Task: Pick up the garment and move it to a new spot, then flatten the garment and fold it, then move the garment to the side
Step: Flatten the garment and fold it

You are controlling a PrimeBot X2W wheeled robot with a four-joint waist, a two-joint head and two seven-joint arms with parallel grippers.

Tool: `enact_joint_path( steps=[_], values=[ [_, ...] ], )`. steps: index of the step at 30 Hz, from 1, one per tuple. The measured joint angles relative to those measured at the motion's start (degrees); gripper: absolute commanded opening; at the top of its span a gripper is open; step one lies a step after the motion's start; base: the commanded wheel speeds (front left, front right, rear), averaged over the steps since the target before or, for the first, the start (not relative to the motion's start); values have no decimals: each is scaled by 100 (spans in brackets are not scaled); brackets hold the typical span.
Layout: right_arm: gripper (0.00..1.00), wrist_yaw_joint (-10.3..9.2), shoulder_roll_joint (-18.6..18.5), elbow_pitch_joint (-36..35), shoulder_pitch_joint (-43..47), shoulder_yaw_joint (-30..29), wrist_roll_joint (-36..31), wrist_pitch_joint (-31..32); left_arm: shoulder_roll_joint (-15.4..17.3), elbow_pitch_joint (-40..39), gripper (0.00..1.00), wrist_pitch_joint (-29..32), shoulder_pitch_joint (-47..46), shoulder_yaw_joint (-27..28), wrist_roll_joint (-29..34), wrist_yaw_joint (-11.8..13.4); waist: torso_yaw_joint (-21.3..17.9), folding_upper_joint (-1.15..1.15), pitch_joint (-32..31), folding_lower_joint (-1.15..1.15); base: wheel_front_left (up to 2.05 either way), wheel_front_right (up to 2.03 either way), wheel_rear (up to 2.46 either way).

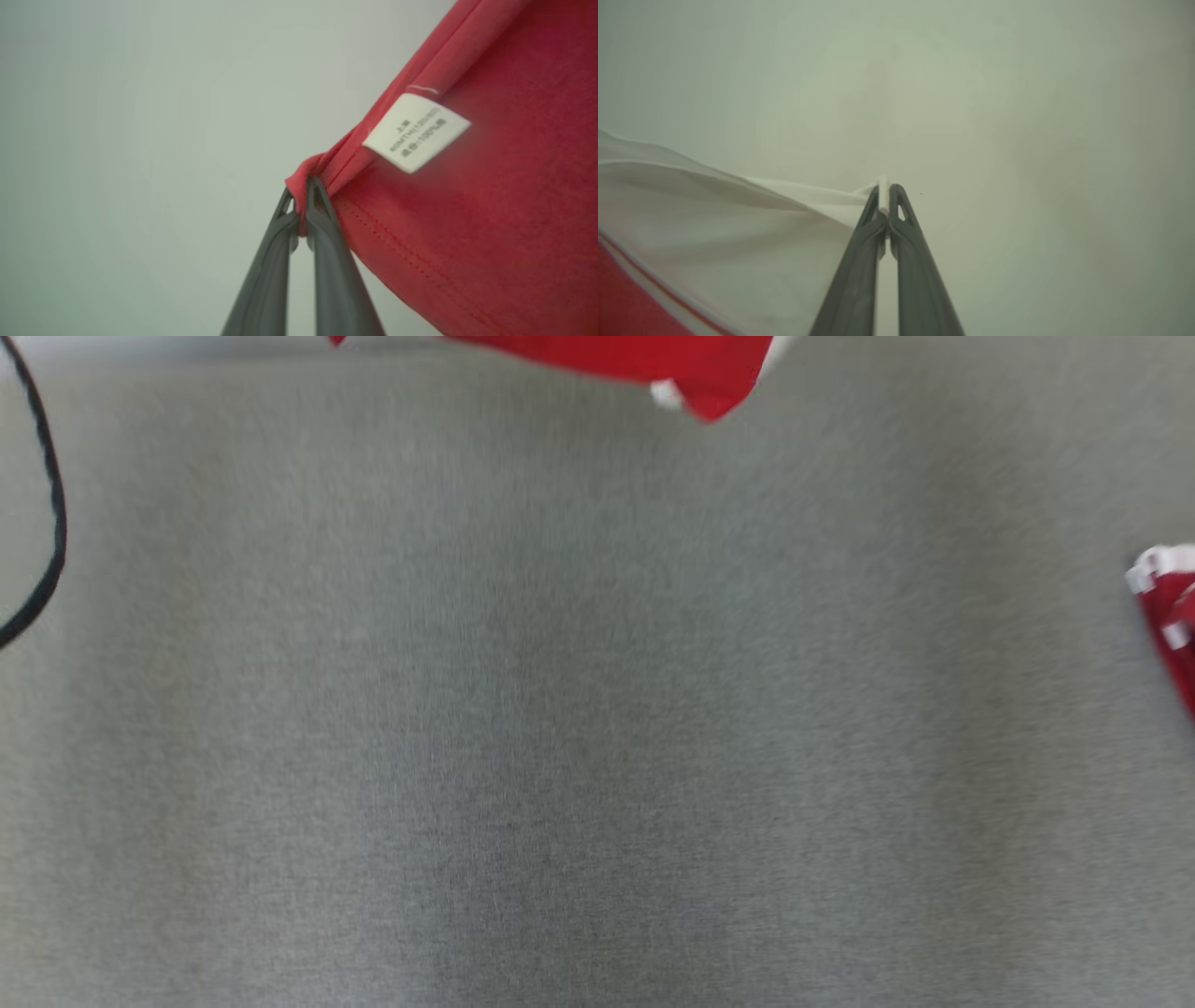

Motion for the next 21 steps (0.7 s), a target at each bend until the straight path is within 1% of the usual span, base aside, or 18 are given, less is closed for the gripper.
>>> enact_joint_path(
  steps=[2,5,9,11,15,16,17,21],
  values=[
    [0,0,-35,-52,-90,-81,-144,0,-62,125,0,-26,-189,-68,64,44,35,0,218,0,0,0,0],
    [0,2,-55,-127,-69,-179,-177,-1,-89,266,0,-60,-425,-73,63,116,89,0,533,-1,0,0,0],
    [0,4,-56,-248,388,-331,3,0,-147,466,0,-82,-258,-77,-40,202,149,0,912,0,0,0,0],
    [0,4,-52,-381,788,-376,101,0,-214,441,0,-82,33,-80,-115,246,178,1,1067,0,0,0,0],
    [0,4,-58,-758,1519,-428,572,0,-330,86,0,-82,700,74,-472,404,235,0,1252,-1,0,0,0],
    [0,4,-46,-903,1787,-415,679,1,-337,7,0,-82,911,69,-490,404,244,0,1255,-1,0,0,0],
    [0,4,-24,-1054,2109,-348,779,1,-381,-112,0,-81,1182,147,-621,465,247,0,1242,-1,0,0,0],
    [0,3,225,-1506,3285,-416,1118,3,-597,-580,0,-80,2347,309,-923,587,261,0,1087,-2,0,0,0]
  ],
)
